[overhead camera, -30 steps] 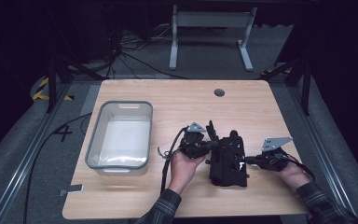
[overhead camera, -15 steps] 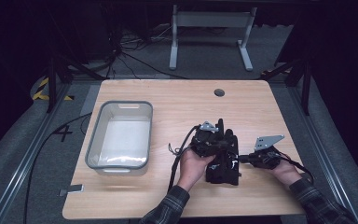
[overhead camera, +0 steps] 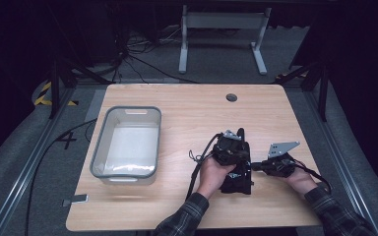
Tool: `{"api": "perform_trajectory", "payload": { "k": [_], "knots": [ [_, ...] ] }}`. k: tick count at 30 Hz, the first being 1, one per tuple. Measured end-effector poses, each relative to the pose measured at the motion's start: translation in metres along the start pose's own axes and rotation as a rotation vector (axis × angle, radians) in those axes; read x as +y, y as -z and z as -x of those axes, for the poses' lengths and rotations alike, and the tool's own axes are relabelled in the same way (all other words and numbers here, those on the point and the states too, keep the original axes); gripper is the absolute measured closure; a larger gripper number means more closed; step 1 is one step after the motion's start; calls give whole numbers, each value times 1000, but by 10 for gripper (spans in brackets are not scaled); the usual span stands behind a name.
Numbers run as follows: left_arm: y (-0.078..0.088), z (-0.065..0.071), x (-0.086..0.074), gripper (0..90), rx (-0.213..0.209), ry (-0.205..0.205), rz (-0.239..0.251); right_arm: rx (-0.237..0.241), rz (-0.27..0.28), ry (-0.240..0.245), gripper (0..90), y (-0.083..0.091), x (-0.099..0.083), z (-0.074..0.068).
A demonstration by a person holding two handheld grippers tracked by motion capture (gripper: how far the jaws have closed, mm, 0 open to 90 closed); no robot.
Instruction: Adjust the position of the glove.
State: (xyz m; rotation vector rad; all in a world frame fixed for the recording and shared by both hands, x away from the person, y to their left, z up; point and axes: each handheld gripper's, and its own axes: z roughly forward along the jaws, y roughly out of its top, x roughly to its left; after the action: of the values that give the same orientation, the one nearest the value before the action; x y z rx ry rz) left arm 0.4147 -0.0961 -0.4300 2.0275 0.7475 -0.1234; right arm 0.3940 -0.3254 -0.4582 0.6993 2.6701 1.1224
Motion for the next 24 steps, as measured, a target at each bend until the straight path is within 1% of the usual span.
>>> {"api": "perform_trajectory", "payload": {
  "k": [3,6,9,10,12,14,16,18,19,20,22,23,24],
  "knots": [
    [-6,0,0,848,-10,3,1,0,-1,0,900,0,0,0],
    [-6,0,0,833,-7,-1,9,-6,9,-2,900,4,0,1],
    [0,2,1,833,-1,-15,19,-20,16,-9,899,9,0,2],
    [3,3,1,833,-5,-26,24,-28,22,-14,898,10,0,3],
    [6,4,1,838,-11,-32,31,-36,38,-25,891,14,0,4],
    [10,5,1,841,-29,-36,46,-45,44,-31,846,16,0,5],
    [14,7,1,809,-25,-43,60,-52,46,-42,801,18,-1,6],
    [16,8,2,784,-23,-48,65,-65,42,-47,731,20,-2,6],
    [18,9,1,791,-23,-53,62,-74,39,-49,721,20,-2,7],
    [19,10,0,819,-25,-63,52,-79,35,-52,696,21,-3,7],
    [19,14,-4,883,-28,-75,32,-103,45,-54,613,24,-6,7],
    [19,14,-4,893,-28,-75,32,-113,39,-65,560,25,-9,8],
    [19,16,-6,893,-29,-80,20,-113,39,-65,560,25,-9,8]
  ]
}}
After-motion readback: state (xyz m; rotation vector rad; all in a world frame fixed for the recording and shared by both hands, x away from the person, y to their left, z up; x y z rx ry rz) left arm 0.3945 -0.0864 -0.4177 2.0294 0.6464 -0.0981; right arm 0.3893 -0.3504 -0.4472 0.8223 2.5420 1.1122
